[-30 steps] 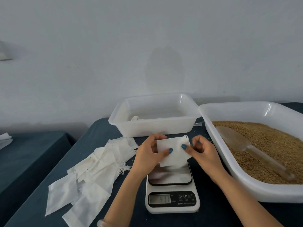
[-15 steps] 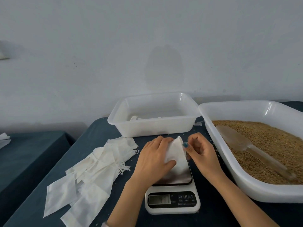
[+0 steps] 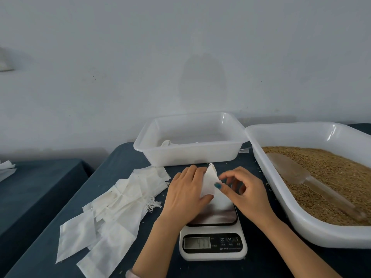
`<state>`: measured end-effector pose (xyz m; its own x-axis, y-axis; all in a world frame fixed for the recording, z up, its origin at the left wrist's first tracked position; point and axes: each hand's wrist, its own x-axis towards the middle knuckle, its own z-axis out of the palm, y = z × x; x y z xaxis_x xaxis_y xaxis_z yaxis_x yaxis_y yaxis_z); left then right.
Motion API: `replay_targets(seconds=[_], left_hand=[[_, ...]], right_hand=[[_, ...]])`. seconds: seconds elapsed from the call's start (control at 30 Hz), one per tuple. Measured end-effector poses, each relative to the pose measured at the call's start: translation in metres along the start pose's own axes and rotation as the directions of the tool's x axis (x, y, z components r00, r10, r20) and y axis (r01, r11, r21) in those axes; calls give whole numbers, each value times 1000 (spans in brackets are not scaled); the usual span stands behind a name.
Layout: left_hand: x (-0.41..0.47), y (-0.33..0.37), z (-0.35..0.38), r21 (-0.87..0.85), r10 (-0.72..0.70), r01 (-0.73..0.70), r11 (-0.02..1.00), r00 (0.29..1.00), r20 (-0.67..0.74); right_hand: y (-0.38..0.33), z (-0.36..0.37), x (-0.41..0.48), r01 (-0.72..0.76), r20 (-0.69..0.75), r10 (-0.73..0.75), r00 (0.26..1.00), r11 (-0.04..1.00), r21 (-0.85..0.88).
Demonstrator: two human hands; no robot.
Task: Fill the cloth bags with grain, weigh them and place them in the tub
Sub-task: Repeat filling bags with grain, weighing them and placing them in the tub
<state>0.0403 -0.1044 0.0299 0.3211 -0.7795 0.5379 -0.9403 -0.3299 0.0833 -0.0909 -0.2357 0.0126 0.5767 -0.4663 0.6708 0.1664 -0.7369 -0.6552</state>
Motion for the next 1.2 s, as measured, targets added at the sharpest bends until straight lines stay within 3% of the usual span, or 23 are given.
replay_targets(seconds=[0.3,0.53,0.63,0.77,0.93,1.07,1.2], left_hand=[[0,0,1,12,7,-7,1000,1000,-30],[1,2,-3,29,25,-26,999,998,55],[0,4,-3,27,68,-69,997,997,39],[0,5,-4,14,84,-85,996,995,60],[0,0,-1,-164,11,9,986,993,119],[3,-1,-3,-461,-9,87,883,985,170],[3,-4,-8,-552,-38,163,818,972,232]], right_hand=[[2,3,-2,7,83,1,997,996,-92],[-6,1,0,1,-33,-1,999,1000,-8],[-13,3,-1,68,-94,-64,994,997,37],[-15,5,-2,213,-114,-231,966,965,-154],[-9,3,-2,345,-69,-399,914,857,-383],[-6,3,-1,405,-8,-452,892,807,-430],[-7,4,-2,408,-3,-453,891,806,-428]])
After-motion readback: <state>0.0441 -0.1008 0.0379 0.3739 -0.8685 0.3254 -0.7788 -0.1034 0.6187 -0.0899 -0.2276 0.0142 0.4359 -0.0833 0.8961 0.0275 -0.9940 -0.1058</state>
